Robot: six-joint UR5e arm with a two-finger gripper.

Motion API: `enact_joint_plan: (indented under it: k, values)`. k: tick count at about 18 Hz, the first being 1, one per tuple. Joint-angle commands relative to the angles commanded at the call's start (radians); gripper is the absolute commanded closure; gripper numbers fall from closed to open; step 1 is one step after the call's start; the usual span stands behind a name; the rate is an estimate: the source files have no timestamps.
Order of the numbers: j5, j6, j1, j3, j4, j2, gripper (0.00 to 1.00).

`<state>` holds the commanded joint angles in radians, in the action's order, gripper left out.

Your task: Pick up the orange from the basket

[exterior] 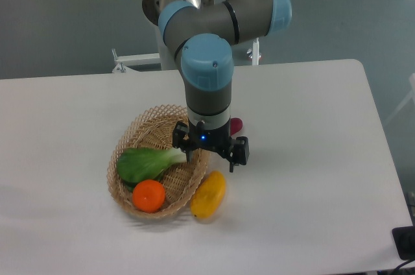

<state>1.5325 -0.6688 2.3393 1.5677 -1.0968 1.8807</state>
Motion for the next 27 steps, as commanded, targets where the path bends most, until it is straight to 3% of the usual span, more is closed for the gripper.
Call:
enact_joint_plan:
  k: [13, 17, 21, 25, 27]
  values:
    - [-0.002, 0.100, -0.012, 0.038, 0.002, -0.025, 0.00]
    - [-0.005, 0.184, -0.031, 0.060, 0.008, 0.001, 0.00]
    - [0.001, 0.224, -0.090, 0.057, 0.015, 0.069, 0.00]
    - [0.000, 0.248, -0.136, 0.046, 0.057, 0.106, 0.00]
    - [0.001, 0.293, -0.170, 0.060, 0.141, 0.138, 0.00]
